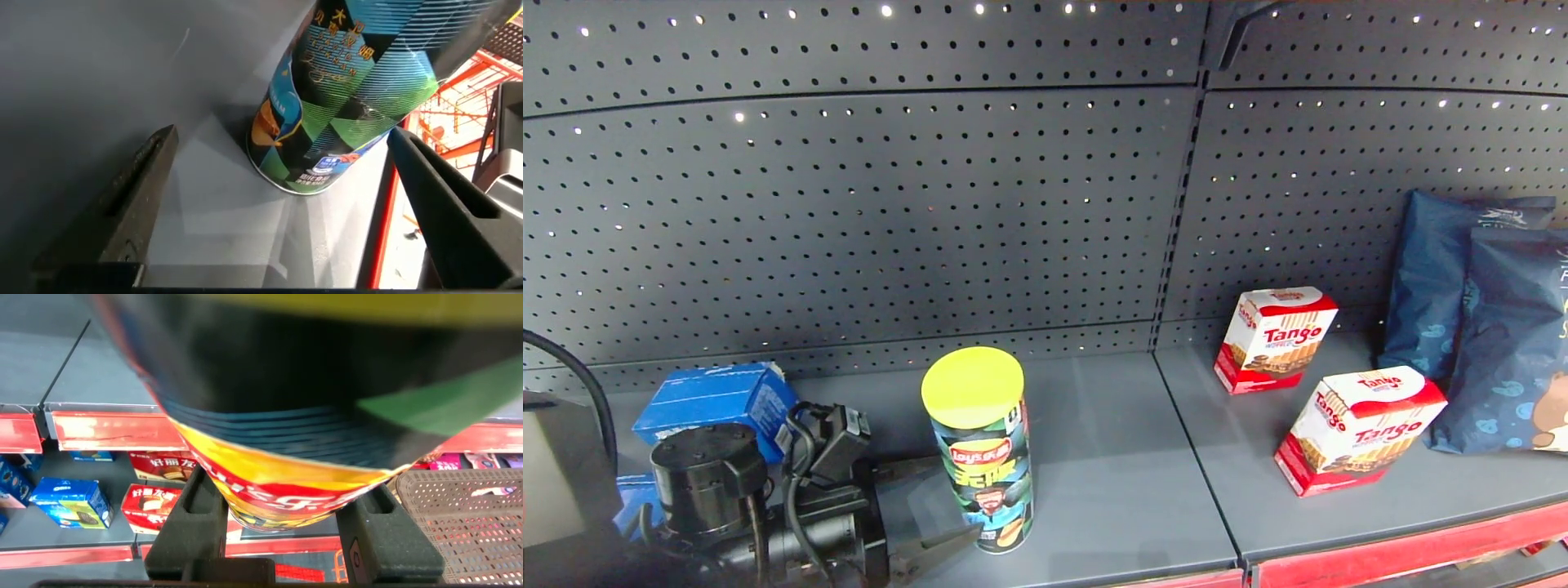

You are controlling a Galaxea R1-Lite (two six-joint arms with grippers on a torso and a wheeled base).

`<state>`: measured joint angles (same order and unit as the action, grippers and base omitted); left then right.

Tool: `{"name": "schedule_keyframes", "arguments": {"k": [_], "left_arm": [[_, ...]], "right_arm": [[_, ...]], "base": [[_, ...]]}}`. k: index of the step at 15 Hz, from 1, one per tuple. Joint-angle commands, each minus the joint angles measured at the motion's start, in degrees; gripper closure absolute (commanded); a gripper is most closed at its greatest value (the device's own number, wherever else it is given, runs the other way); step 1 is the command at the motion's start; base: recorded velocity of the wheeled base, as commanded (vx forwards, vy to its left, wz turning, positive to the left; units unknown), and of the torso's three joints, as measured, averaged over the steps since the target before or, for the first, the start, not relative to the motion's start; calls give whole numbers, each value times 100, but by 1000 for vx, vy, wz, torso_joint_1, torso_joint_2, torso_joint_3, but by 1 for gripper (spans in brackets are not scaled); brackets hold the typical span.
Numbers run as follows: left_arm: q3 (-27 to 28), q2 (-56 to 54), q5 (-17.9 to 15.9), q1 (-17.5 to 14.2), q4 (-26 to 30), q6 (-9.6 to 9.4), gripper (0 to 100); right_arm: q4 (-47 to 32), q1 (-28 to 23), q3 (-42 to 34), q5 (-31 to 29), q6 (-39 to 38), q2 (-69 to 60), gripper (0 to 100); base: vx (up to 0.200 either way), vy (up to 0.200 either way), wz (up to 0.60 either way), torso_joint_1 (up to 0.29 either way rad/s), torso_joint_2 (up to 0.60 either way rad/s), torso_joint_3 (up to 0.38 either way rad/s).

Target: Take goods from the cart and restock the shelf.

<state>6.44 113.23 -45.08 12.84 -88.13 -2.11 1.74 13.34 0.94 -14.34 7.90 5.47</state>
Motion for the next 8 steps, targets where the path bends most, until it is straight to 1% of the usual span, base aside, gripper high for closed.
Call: {"name": "schedule_keyframes", "arguments": {"k": [1, 4, 8], "left_arm": [[-37, -29, -45, 26, -47, -18, 0], [-169, -530, -45, -9, -56, -18, 0], [-415, -1303, -53, -343, -56, -9, 0]], "right_arm": [[1, 2, 3, 1, 1, 6, 100], [1, 2, 3, 1, -8, 6, 100], [1, -7, 3, 10, -8, 6, 100]], "base": [[0, 0, 0, 0, 0, 0], [0, 0, 0, 0, 0, 0], [0, 0, 0, 0, 0, 0]]}}
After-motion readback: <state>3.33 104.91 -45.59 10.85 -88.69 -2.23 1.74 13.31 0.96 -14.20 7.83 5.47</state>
